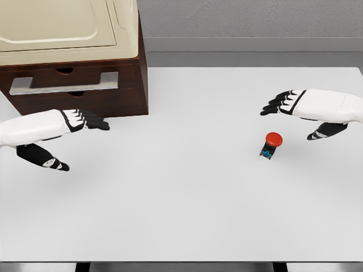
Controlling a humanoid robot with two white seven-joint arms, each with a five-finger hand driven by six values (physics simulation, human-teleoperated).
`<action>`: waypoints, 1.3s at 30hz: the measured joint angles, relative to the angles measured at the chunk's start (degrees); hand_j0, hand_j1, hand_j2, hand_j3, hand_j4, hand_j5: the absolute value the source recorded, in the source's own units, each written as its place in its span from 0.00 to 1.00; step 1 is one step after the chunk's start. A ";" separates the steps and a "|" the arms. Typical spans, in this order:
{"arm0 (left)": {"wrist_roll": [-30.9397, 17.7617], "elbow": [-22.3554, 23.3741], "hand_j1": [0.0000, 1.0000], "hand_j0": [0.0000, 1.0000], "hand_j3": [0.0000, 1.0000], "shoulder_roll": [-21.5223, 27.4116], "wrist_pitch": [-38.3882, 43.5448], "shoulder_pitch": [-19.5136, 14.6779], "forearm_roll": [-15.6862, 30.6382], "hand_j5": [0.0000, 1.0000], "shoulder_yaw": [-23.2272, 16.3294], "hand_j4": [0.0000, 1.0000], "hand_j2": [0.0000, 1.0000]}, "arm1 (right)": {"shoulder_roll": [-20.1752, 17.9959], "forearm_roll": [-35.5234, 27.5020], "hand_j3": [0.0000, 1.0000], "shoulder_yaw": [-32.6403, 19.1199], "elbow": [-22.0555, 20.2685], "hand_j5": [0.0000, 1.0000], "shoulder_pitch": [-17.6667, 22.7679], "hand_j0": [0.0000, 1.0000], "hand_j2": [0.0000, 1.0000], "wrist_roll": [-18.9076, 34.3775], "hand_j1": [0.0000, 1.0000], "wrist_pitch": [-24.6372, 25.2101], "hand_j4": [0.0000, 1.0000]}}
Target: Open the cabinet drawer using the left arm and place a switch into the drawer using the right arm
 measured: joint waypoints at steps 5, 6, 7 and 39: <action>-0.74 0.04 1.00 1.00 1.00 0.18 -0.01 -1.41 0.13 1.00 0.08 1.00 1.00 | 0.05 0.02 1.00 0.85 -1.19 1.00 -0.17 1.00 1.00 0.02 1.00 0.00 1.00; -0.72 0.09 1.00 1.00 1.00 0.14 -0.01 -1.85 0.08 1.00 0.09 1.00 1.00 | 0.03 0.01 1.00 1.02 -1.38 1.00 -0.61 1.00 1.00 0.01 1.00 0.01 1.00; -0.63 0.23 1.00 1.00 1.00 0.10 0.00 -2.00 0.09 1.00 0.11 1.00 1.00 | 0.02 -0.03 1.00 1.26 -1.52 1.00 -1.66 1.00 1.00 -0.01 1.00 0.02 1.00; -6.75 11.00 1.00 1.00 1.00 -3.86 -0.04 -7.04 7.93 1.00 1.18 1.00 1.00 | 5.90 -0.55 1.00 41.00 6.36 1.00 -31.73 1.00 1.00 -2.85 1.00 0.03 1.00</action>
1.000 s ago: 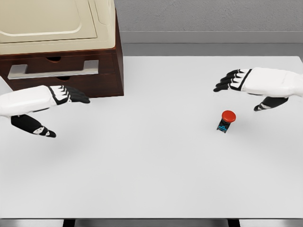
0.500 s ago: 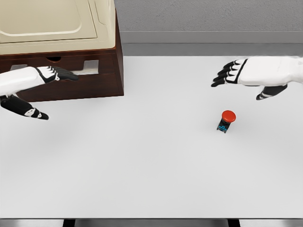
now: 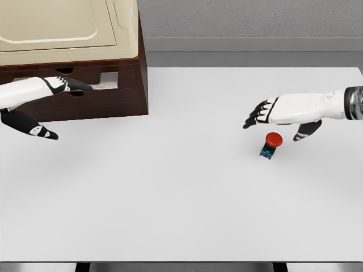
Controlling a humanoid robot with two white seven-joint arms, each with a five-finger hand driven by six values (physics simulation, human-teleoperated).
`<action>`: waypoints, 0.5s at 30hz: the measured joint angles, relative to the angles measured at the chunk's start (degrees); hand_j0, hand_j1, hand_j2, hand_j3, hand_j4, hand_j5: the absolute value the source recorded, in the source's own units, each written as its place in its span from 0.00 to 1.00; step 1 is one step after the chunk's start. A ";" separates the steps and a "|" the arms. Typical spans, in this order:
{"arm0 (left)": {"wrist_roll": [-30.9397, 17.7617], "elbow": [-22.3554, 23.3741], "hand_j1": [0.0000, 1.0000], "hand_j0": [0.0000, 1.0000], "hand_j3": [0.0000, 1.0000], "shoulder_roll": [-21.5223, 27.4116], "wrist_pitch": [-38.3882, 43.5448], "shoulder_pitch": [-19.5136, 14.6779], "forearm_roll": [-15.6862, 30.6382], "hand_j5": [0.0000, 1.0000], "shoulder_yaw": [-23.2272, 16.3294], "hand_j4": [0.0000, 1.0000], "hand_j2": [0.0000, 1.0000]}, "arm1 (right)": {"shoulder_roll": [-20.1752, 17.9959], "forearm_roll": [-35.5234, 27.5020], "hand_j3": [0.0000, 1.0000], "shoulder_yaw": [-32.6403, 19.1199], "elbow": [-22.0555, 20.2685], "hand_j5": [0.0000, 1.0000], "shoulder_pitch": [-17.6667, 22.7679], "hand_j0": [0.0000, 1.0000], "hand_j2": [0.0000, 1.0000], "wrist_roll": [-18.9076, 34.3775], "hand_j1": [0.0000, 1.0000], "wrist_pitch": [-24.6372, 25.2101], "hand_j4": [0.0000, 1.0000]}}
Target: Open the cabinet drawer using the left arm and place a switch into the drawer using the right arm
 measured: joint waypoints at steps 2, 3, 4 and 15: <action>-0.10 0.85 1.00 1.00 1.00 -0.10 0.00 0.00 -0.01 1.00 -0.04 1.00 1.00 | 0.48 0.18 1.00 1.13 1.27 1.00 0.00 1.00 1.00 0.18 1.00 0.00 1.00; -0.14 1.18 1.00 1.00 1.00 -0.12 0.00 0.00 -0.02 1.00 -0.05 1.00 1.00 | 0.87 0.22 1.00 1.52 2.35 1.00 0.00 1.00 1.00 0.20 1.00 -0.01 1.00; -0.15 1.58 1.00 1.00 1.00 -0.18 0.00 0.00 -0.01 1.00 -0.07 1.00 1.00 | 1.18 0.12 1.00 1.78 3.29 1.00 0.00 1.00 1.00 0.10 1.00 -0.01 1.00; -0.08 7.35 1.00 1.00 1.00 -3.18 0.00 0.00 -0.09 1.00 -0.15 1.00 1.00 | 3.59 -0.11 1.00 3.29 5.93 1.00 0.35 1.00 1.00 -0.38 1.00 0.00 1.00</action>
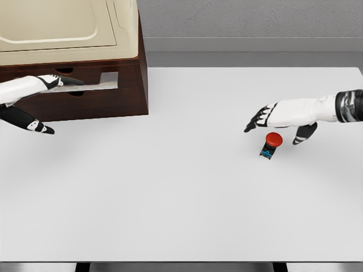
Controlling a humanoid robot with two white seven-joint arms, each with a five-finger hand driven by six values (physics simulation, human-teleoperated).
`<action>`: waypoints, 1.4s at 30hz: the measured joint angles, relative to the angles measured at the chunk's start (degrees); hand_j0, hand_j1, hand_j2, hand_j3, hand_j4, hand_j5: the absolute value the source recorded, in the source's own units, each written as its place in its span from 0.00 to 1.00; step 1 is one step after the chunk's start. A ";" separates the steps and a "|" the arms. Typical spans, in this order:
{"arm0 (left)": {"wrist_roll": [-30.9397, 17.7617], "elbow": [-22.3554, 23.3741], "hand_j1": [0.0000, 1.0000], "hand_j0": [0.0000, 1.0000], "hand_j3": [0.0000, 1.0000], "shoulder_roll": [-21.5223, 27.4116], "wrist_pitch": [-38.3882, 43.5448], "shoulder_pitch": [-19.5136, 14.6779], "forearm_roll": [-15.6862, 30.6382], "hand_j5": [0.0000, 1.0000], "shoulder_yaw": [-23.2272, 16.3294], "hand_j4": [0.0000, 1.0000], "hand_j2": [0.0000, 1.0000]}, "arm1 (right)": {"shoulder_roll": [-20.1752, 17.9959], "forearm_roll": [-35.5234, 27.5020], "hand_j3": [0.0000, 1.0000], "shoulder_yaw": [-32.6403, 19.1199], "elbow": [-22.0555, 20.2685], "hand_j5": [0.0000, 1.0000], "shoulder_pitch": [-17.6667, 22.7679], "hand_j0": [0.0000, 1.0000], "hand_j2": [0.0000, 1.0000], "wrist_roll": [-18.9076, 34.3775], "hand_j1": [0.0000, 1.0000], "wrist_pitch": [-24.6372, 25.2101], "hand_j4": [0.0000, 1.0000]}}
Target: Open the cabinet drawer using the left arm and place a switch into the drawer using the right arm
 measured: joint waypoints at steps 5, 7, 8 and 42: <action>0.06 1.38 1.00 1.00 1.00 -0.87 0.00 0.09 0.00 1.00 0.00 1.00 1.00 | 0.29 0.15 1.00 0.96 0.19 1.00 -0.09 1.00 1.00 0.30 1.00 0.00 1.00; 0.09 1.72 1.00 1.00 1.00 -0.99 0.00 0.00 0.00 1.00 0.01 1.00 1.00 | 0.35 0.20 1.00 1.09 0.24 1.00 0.00 1.00 1.00 0.34 1.00 0.00 1.00; 0.13 1.93 1.00 1.00 1.00 -1.05 0.00 0.00 0.01 1.00 0.02 1.00 1.00 | 0.38 0.22 1.00 1.14 0.25 1.00 0.00 1.00 1.00 0.36 1.00 0.00 1.00; 0.21 8.80 1.00 1.00 1.00 -6.31 0.01 0.00 0.10 1.00 -0.11 1.00 1.00 | 1.56 0.65 0.55 2.35 1.11 0.55 0.35 0.55 0.55 1.50 0.55 0.00 0.55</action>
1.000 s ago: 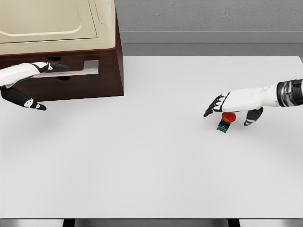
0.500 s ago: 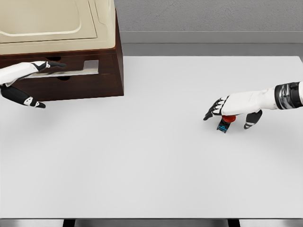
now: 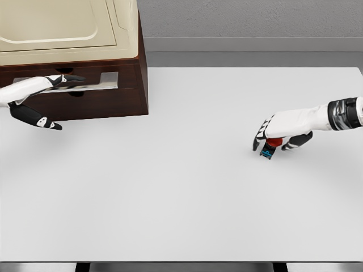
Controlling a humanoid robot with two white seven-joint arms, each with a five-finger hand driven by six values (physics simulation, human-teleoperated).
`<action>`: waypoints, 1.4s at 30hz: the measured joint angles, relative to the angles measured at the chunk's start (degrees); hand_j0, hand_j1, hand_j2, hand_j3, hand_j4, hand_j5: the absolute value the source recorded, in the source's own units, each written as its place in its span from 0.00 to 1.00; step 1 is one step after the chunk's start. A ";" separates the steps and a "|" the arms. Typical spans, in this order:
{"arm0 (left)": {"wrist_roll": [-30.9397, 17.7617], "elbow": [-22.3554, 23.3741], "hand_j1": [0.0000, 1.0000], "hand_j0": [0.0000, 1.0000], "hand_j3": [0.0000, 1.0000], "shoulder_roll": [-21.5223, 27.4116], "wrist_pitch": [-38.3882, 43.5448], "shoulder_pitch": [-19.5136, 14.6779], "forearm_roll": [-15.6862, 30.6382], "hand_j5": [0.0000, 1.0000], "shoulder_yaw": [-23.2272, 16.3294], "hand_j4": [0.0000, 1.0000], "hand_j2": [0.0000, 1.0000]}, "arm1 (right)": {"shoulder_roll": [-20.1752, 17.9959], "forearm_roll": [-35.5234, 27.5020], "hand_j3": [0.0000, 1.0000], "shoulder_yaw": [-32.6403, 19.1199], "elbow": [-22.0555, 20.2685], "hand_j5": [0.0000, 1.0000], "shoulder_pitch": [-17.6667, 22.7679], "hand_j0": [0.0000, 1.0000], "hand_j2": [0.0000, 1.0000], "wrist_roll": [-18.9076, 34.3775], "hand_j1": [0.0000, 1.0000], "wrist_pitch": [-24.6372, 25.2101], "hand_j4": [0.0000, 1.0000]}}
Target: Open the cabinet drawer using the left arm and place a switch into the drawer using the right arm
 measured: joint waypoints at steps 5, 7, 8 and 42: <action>-0.19 0.04 1.00 1.00 1.00 0.01 0.00 0.26 0.22 1.00 -0.35 1.00 1.00 | 0.58 0.04 0.50 -0.02 0.12 0.50 0.26 0.50 0.50 0.04 0.50 0.00 0.50; -0.27 0.03 1.00 1.00 1.00 0.04 0.00 0.26 0.38 1.00 -0.41 1.00 1.00 | 0.78 0.05 0.50 -0.01 0.13 0.50 0.17 0.50 0.50 0.04 0.50 0.00 0.50; -0.30 0.01 1.00 1.00 1.00 0.06 0.04 0.27 0.46 1.00 -0.42 1.00 1.00 | 0.84 0.03 0.50 -0.02 0.13 0.50 0.27 0.50 0.50 0.01 0.50 0.01 0.50; -3.19 -5.69 1.00 1.00 1.00 4.23 -0.01 0.88 4.77 1.00 -0.22 1.00 1.00 | 1.26 -0.66 0.51 -5.25 -8.42 0.51 -3.87 0.51 0.51 -0.54 0.51 -0.01 0.51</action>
